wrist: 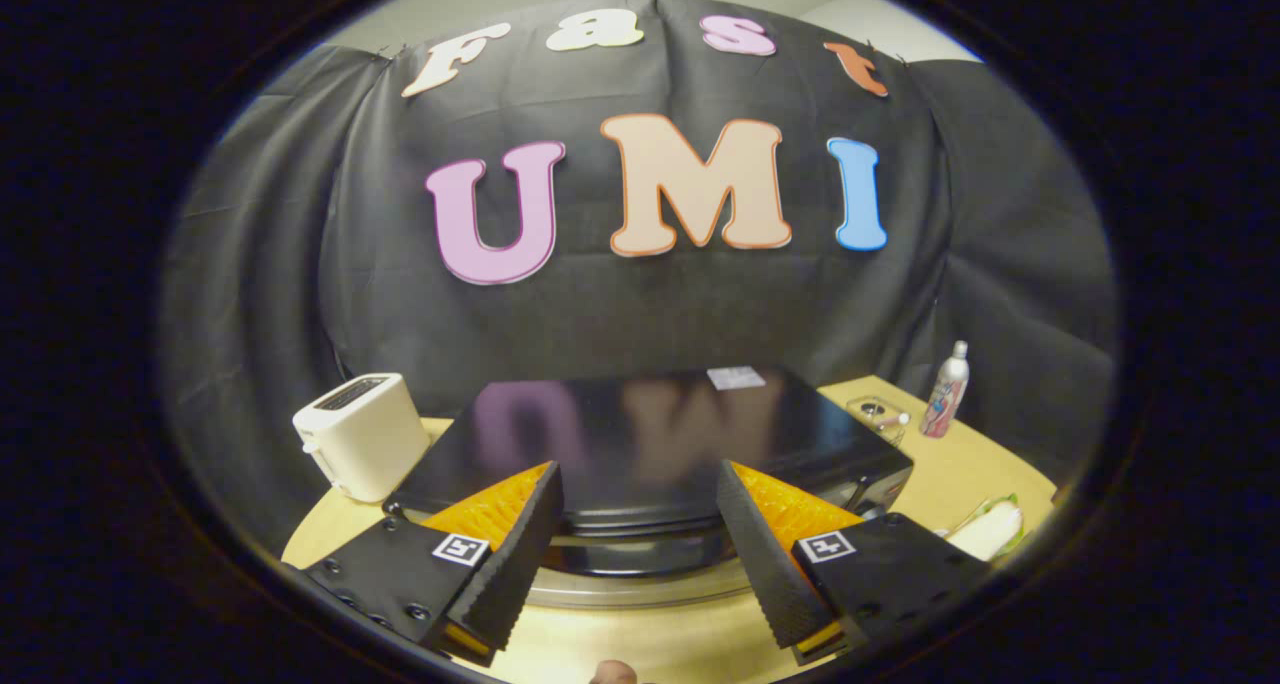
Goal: Open the toaster oven, put the food inside, and close the toaster oven door.
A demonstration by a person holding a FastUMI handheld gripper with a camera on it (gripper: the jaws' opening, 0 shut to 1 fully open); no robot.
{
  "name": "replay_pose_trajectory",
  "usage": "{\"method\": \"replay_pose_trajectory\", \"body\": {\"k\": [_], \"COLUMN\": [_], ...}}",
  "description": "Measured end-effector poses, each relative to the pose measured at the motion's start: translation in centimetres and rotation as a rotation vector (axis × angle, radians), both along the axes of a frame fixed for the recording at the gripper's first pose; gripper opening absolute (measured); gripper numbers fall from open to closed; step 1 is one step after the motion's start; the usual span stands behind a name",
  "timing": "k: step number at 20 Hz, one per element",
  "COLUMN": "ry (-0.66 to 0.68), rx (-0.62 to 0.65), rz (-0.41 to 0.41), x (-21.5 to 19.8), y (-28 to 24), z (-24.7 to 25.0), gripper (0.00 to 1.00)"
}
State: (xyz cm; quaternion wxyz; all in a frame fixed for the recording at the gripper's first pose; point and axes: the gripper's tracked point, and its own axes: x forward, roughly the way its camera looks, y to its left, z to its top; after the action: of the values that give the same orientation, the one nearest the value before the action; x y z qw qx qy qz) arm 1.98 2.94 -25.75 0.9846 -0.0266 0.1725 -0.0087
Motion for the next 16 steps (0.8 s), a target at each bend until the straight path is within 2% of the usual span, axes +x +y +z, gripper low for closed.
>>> {"method": "replay_pose_trajectory", "body": {"k": [1, 7, 9, 12, 16], "ry": [-0.037, -0.025, -0.032, -0.033, -0.021], "rx": [-0.002, -0.027, 0.001, -0.042, -0.019], "rz": [-0.002, 0.015, 0.007, 0.020, 0.001], "x": [0.2, -0.9, -1.8, -3.4, -5.8], "y": [0.1, -0.1, -0.3, -0.3, -0.9], "z": [0.8, 0.3, 0.3, 0.2, -0.4], "gripper": [0.97, 0.98, 0.98, 0.98, 0.98]}}
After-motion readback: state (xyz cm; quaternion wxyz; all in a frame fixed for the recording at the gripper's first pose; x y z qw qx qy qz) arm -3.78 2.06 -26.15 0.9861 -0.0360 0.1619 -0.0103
